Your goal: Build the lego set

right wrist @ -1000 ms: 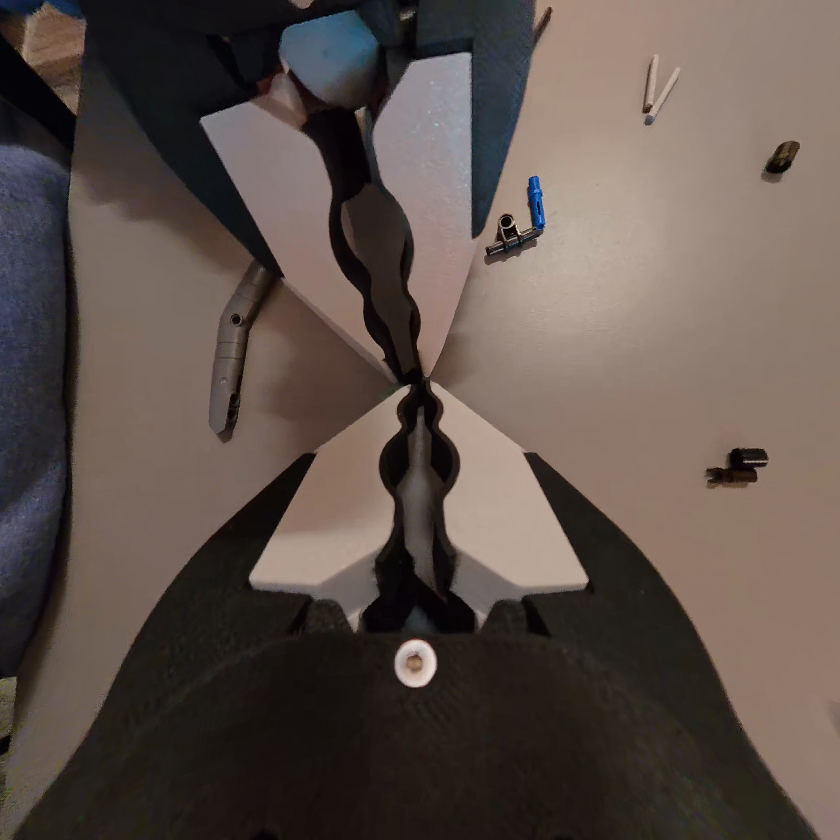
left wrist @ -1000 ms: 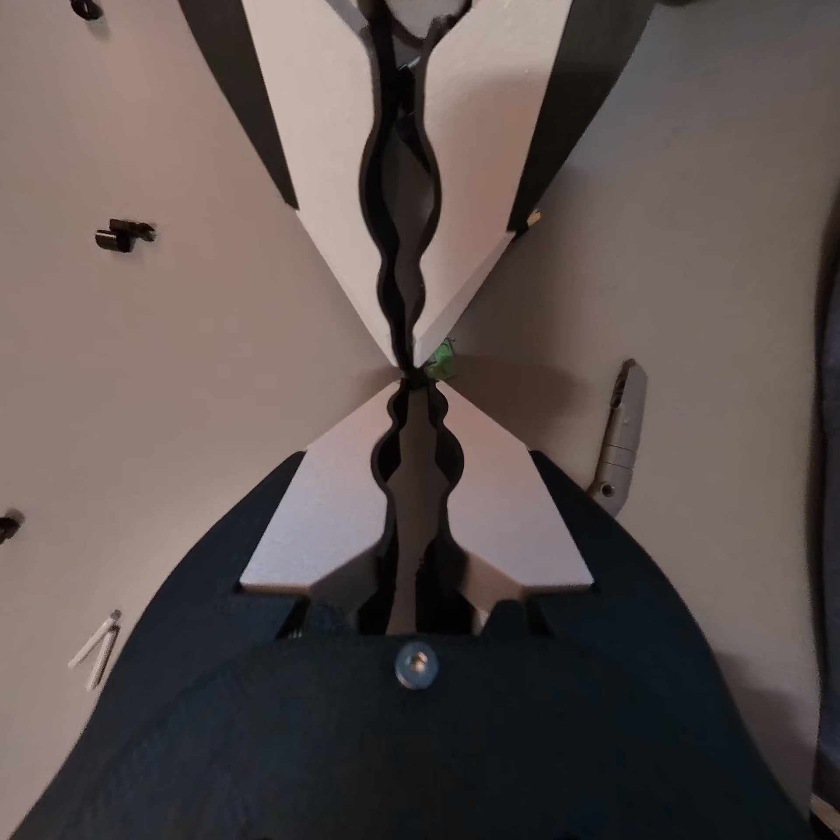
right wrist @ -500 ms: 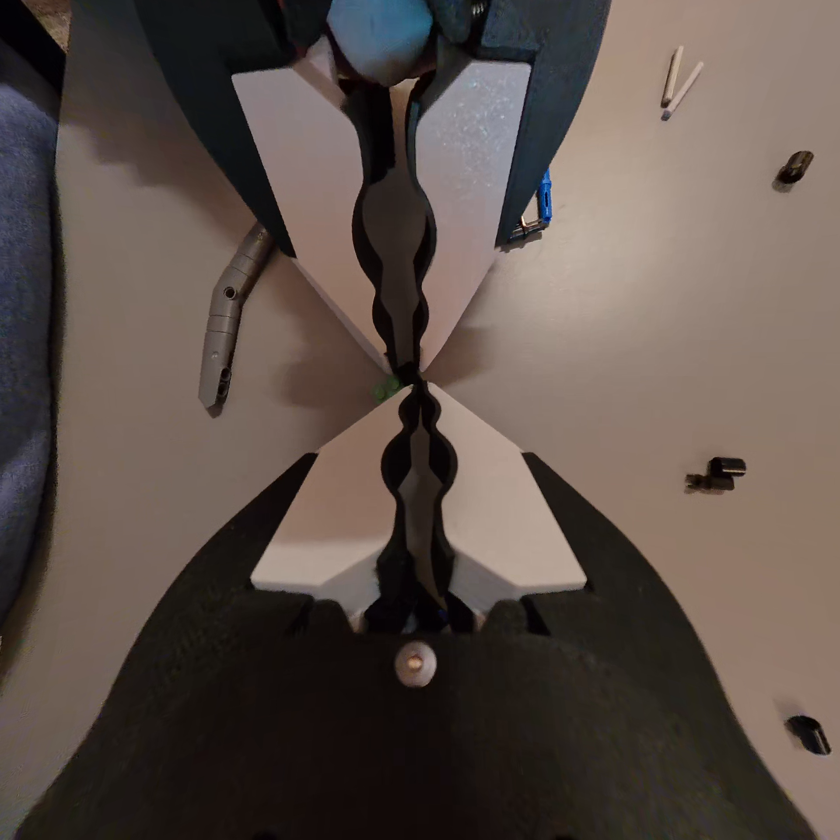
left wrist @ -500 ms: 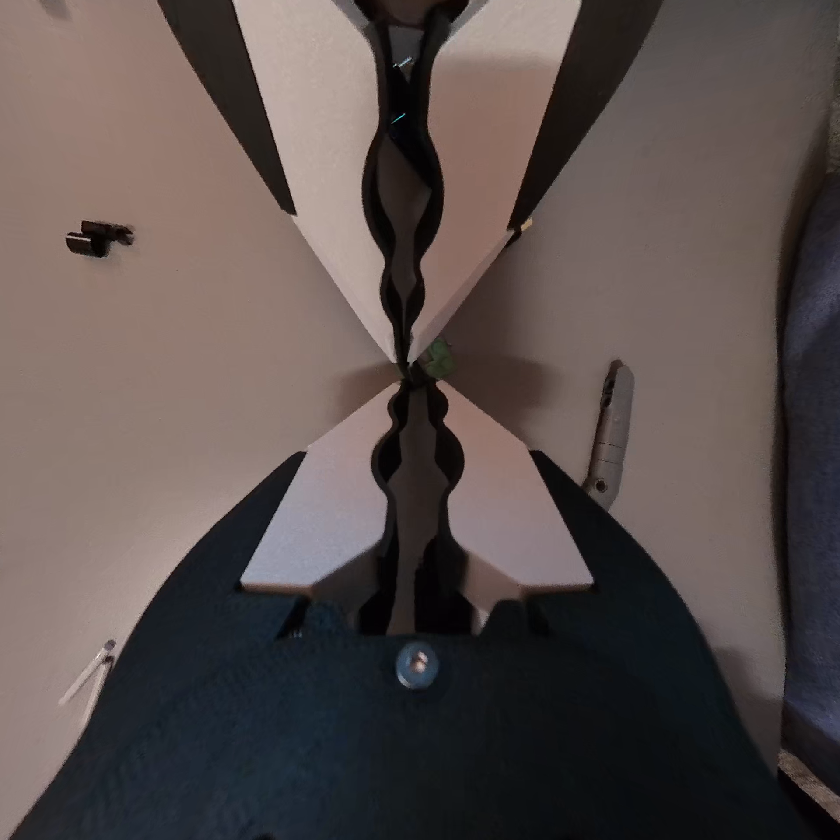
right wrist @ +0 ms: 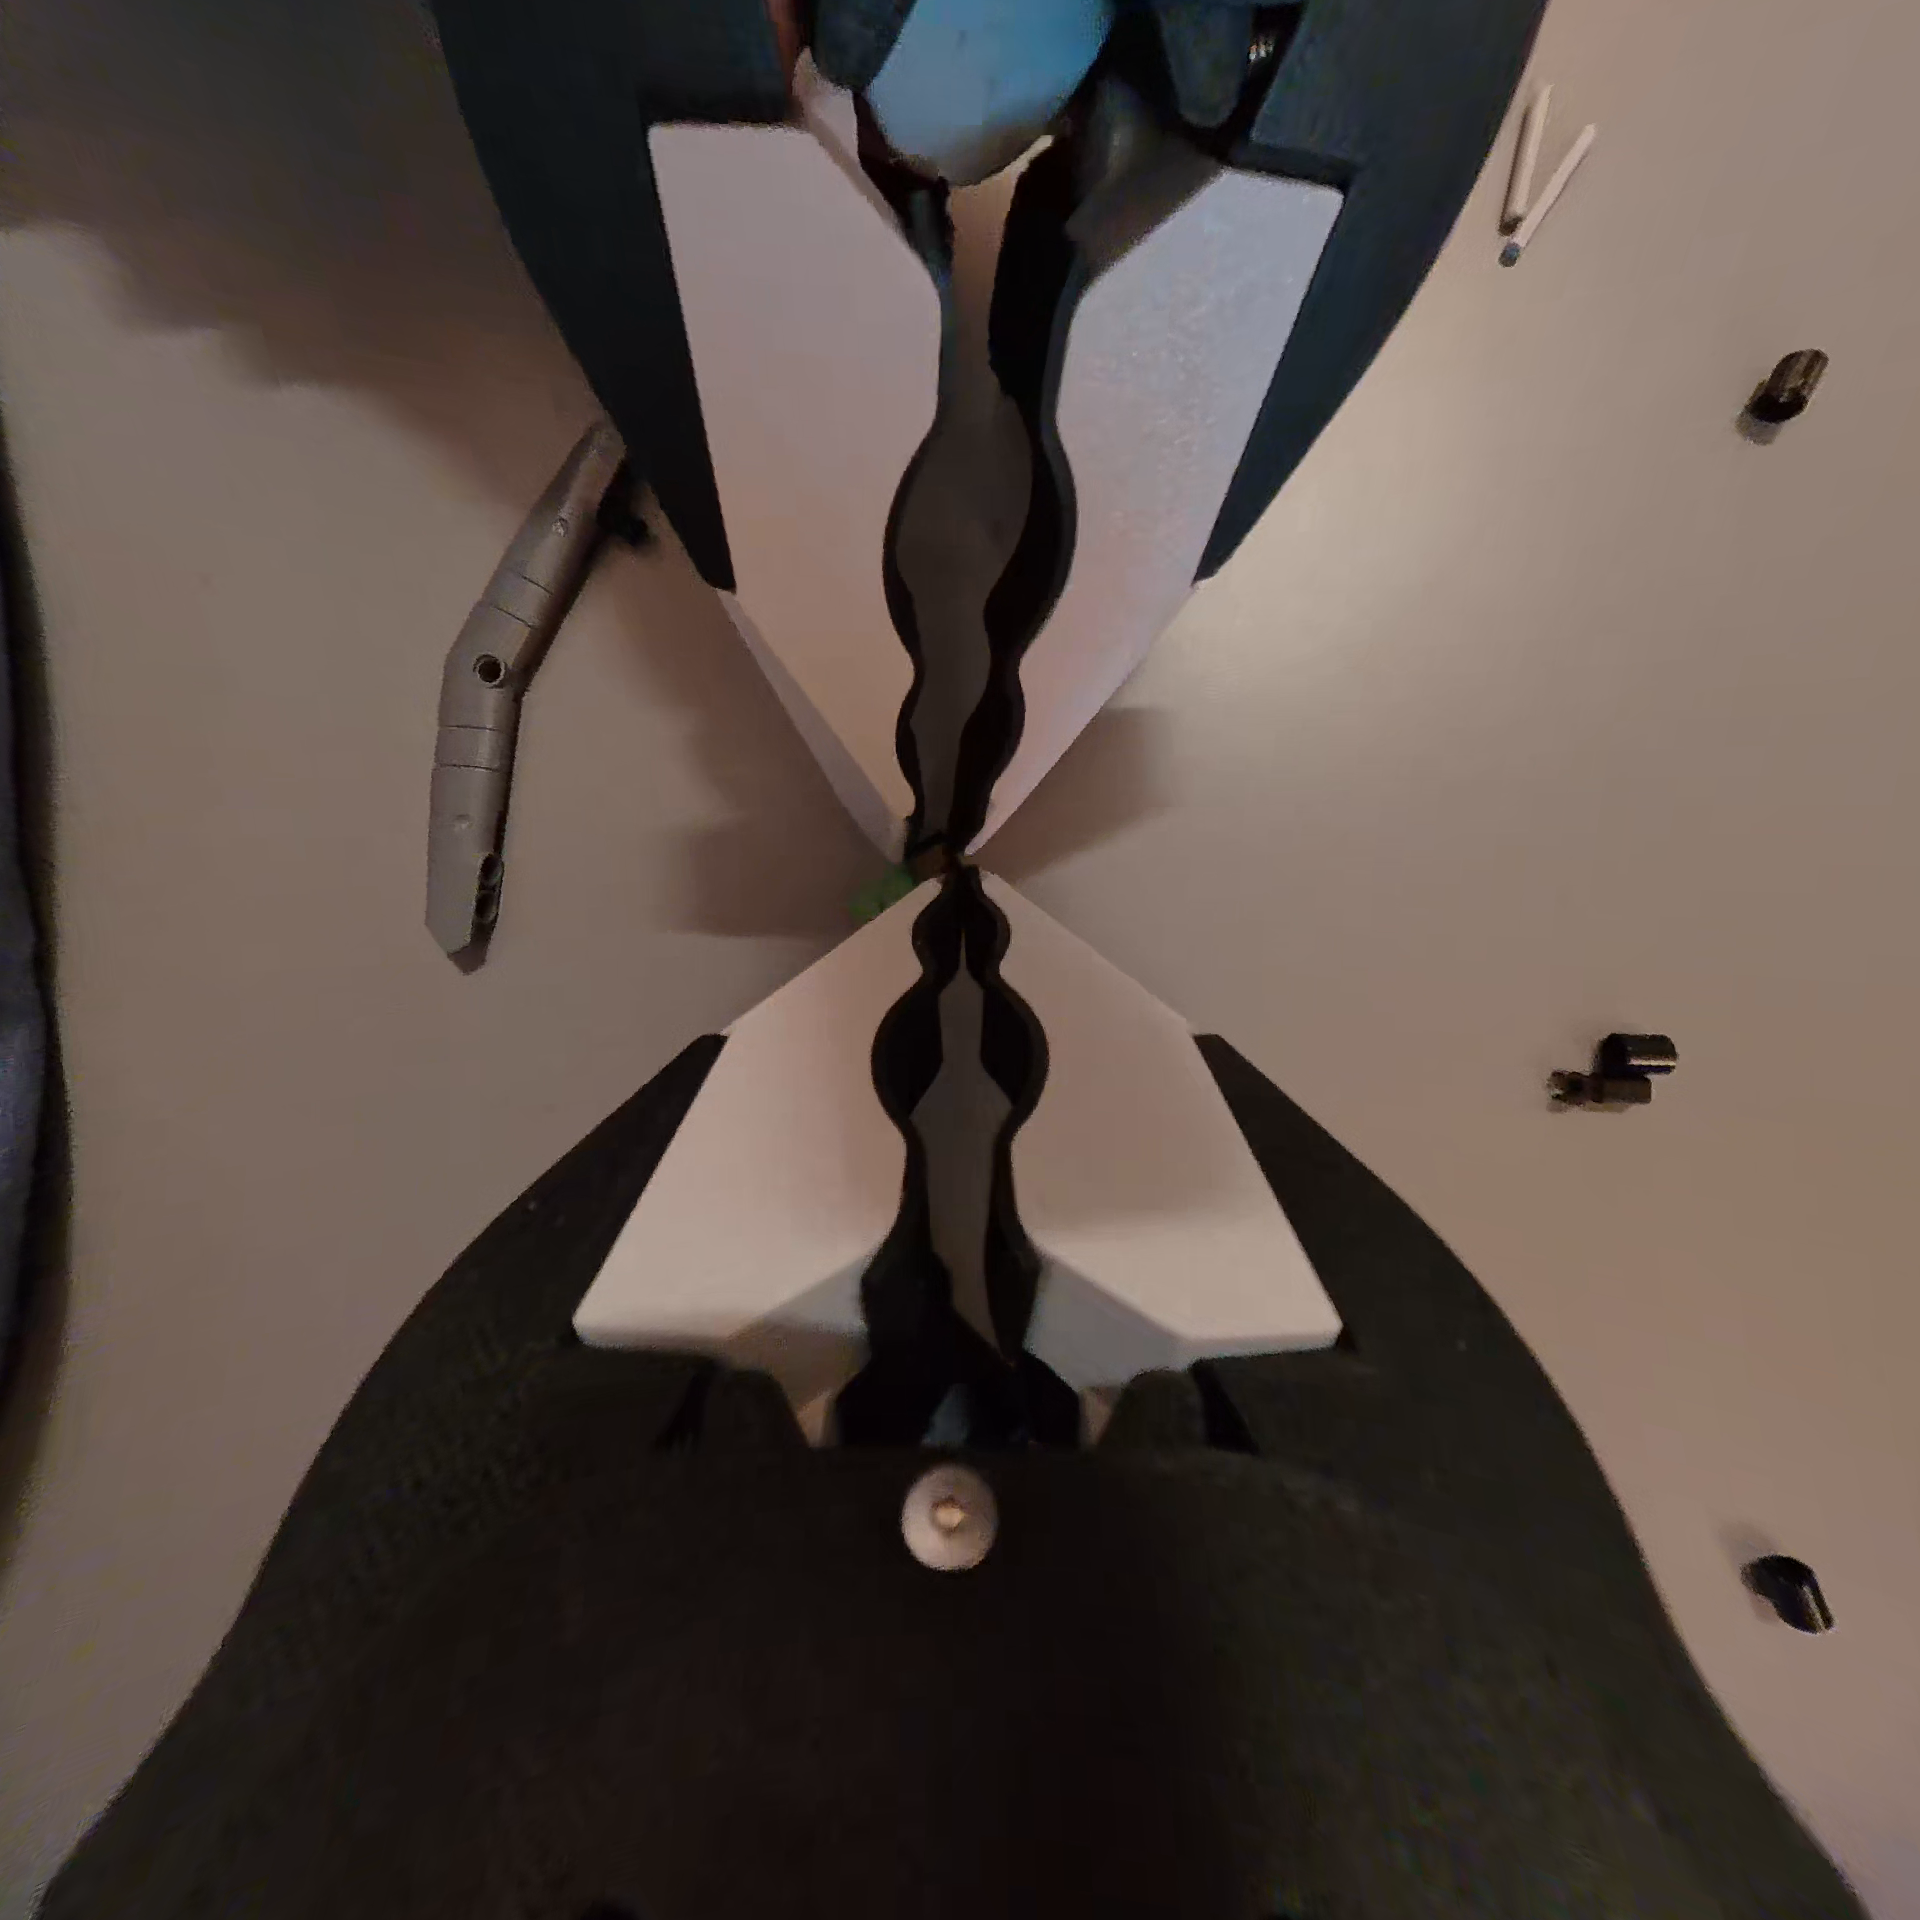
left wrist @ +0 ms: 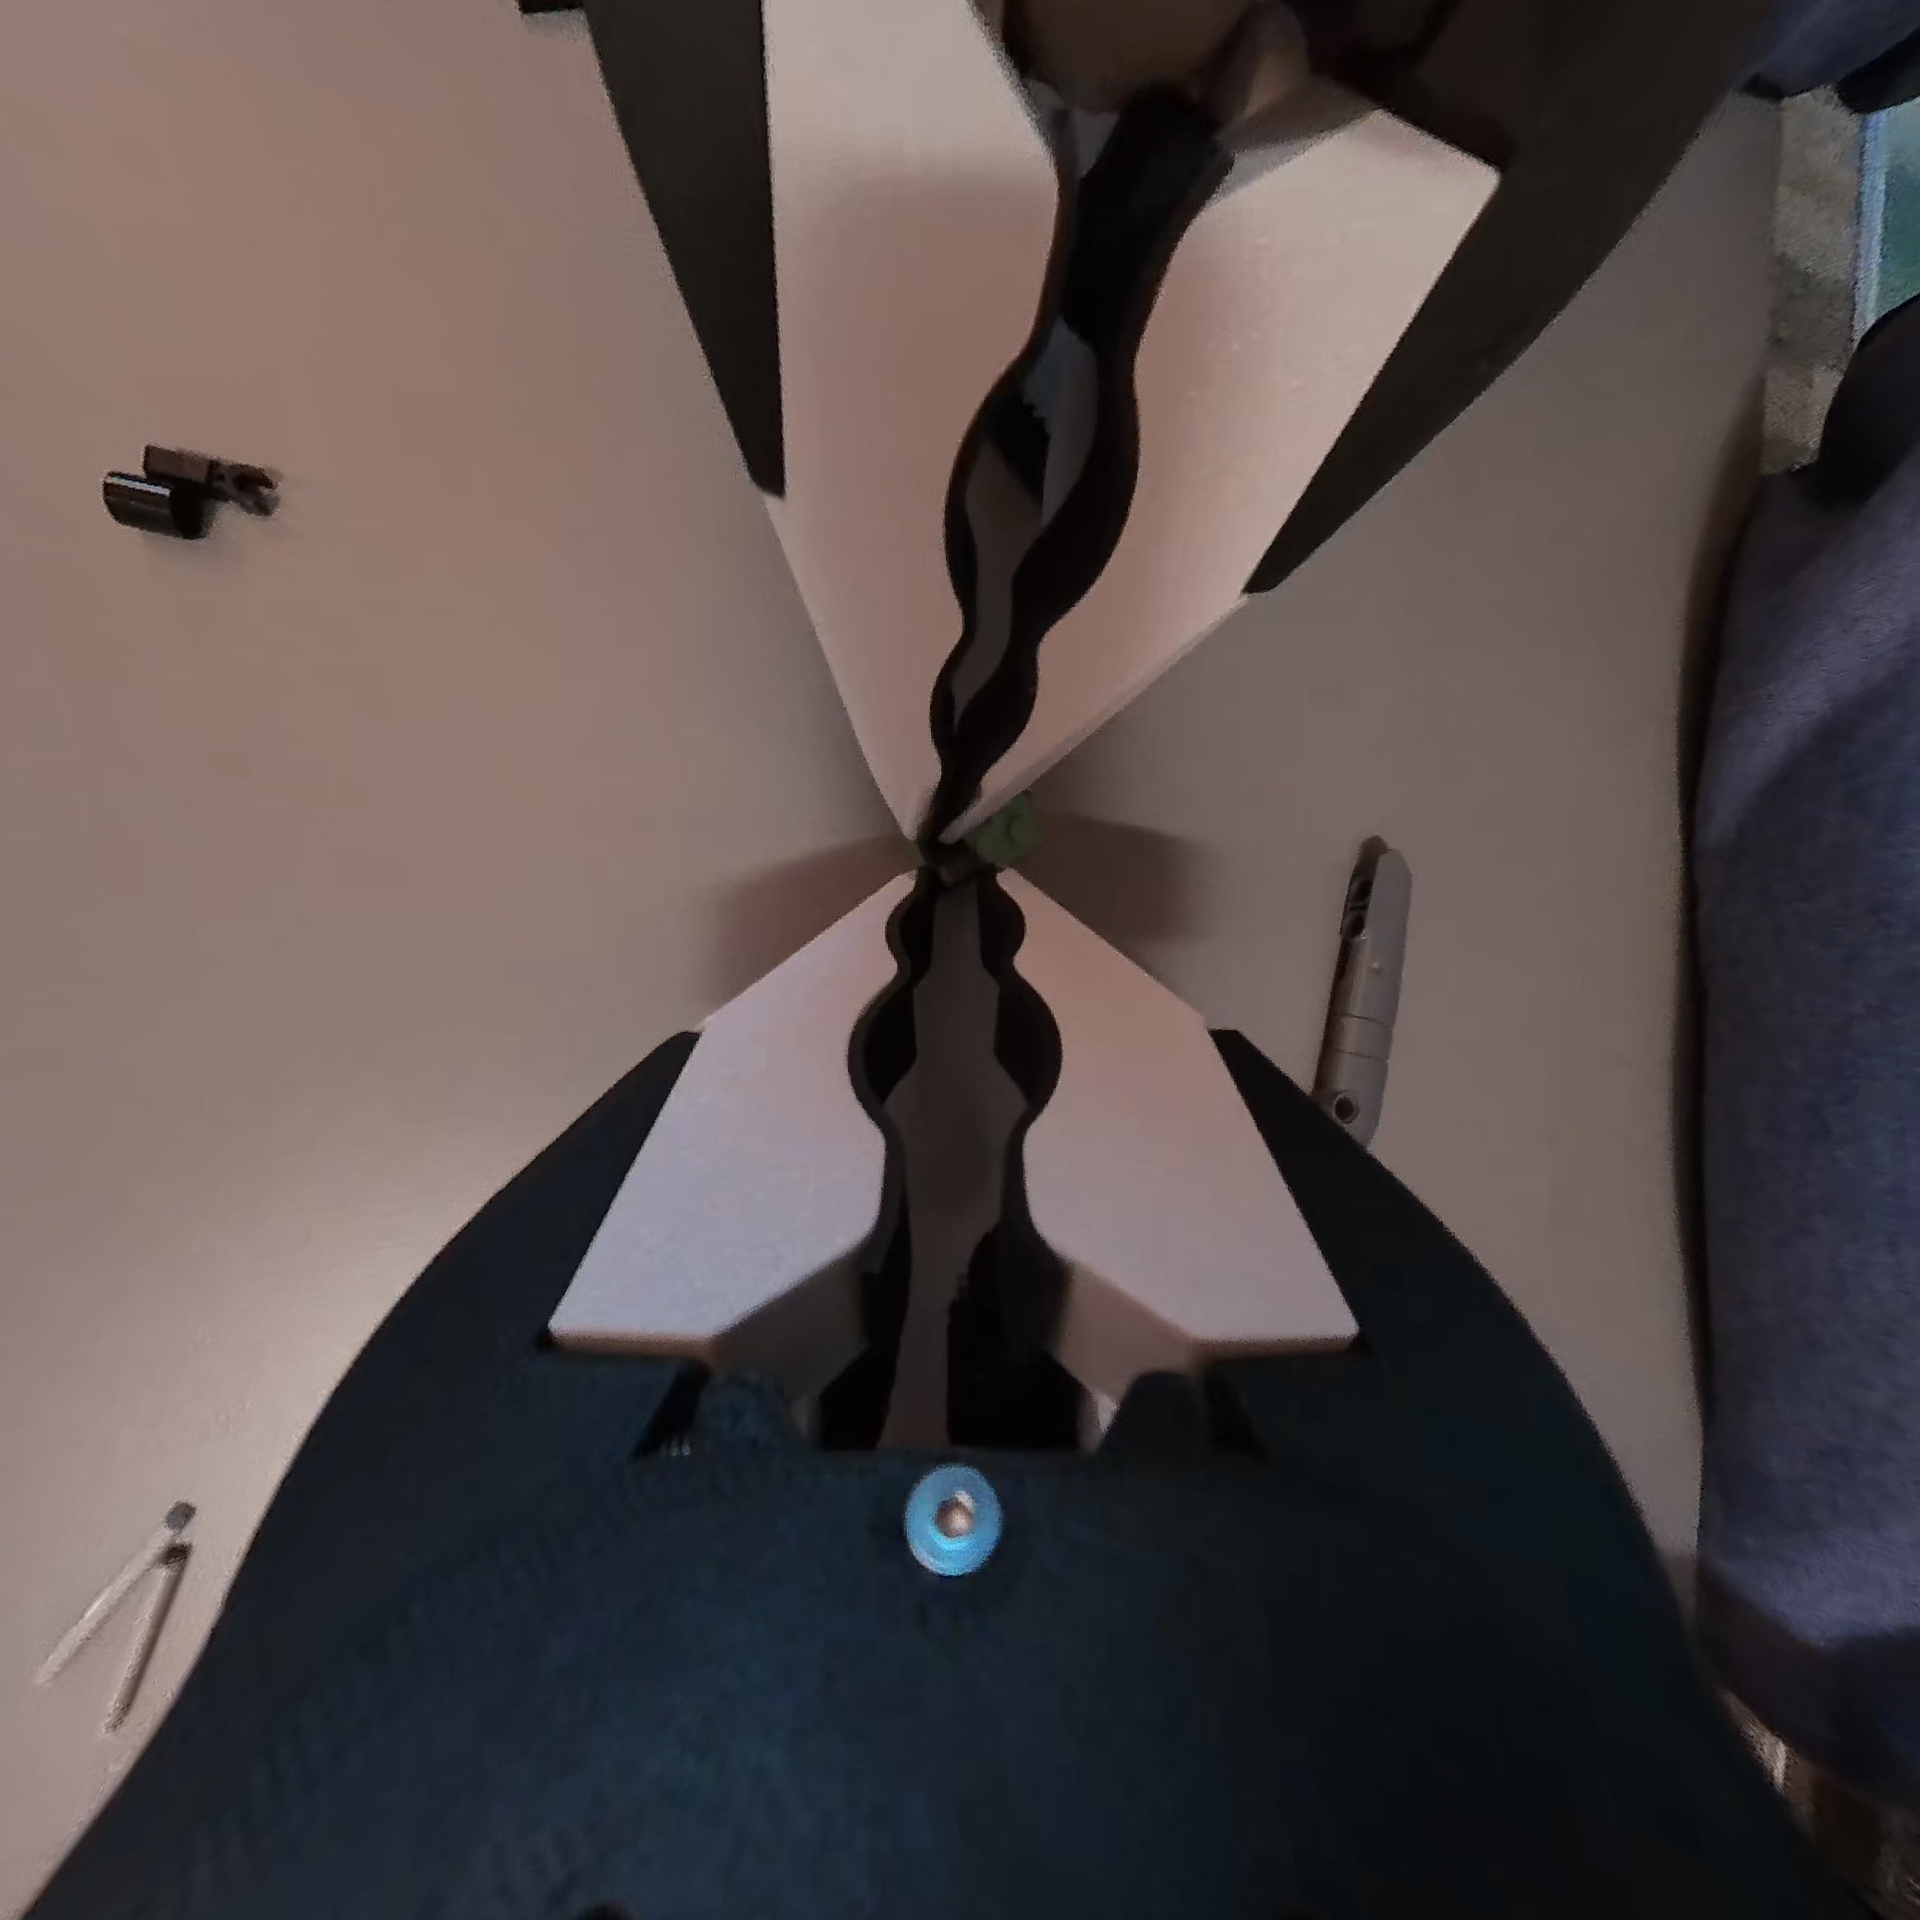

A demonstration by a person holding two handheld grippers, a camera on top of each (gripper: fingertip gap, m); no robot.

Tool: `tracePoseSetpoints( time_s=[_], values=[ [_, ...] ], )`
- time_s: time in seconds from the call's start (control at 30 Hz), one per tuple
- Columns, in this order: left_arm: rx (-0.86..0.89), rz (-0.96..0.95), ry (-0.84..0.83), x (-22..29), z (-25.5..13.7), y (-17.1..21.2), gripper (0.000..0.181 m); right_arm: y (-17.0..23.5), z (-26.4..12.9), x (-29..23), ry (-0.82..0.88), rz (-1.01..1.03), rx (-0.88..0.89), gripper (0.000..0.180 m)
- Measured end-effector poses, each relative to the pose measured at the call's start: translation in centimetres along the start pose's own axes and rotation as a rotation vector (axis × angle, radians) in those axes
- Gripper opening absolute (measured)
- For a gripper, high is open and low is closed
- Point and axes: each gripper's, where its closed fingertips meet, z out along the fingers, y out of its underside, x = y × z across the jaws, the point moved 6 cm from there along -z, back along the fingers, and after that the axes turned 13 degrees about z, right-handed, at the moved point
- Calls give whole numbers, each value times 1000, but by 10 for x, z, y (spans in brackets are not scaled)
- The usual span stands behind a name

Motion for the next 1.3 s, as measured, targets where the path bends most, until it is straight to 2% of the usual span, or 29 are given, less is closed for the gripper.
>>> tracePoseSetpoints(
  time_s=[0.23, 0.3, 0.4, 0.47, 0.67, 0.8, 0.93, 1.3],
  values=[
    [-2, -28, -39, 2, -2, 0, 6, 0, 0, 1, -14, 32, 15, 0],
    [-14, -17, -81, 1, -6, 1, 0, 1, 0, 1, -20, 47, 20, 0],
    [12, -14, -101, 2, -11, -1, 1, 1, 0, 2, -25, 55, 27, 0],
    [-32, -2, -117, 2, -7, 3, 5, 1, 0, 2, -27, 57, 28, 0],
    [7, -43, -84, 1, -2, 4, 8, 2, 0, 2, -38, 67, 37, 0],
    [101, -104, -32, -1, -8, 0, 5, 2, 0, 3, -47, 72, 39, 0],
    [87, -120, -28, -4, -3, 2, 0, 2, 0, 3, -50, 75, 39, 0],
    [47, -43, -77, 0, -3, 1, 0, 1, 1, 1, -24, 57, 32, 0]
  ],
)
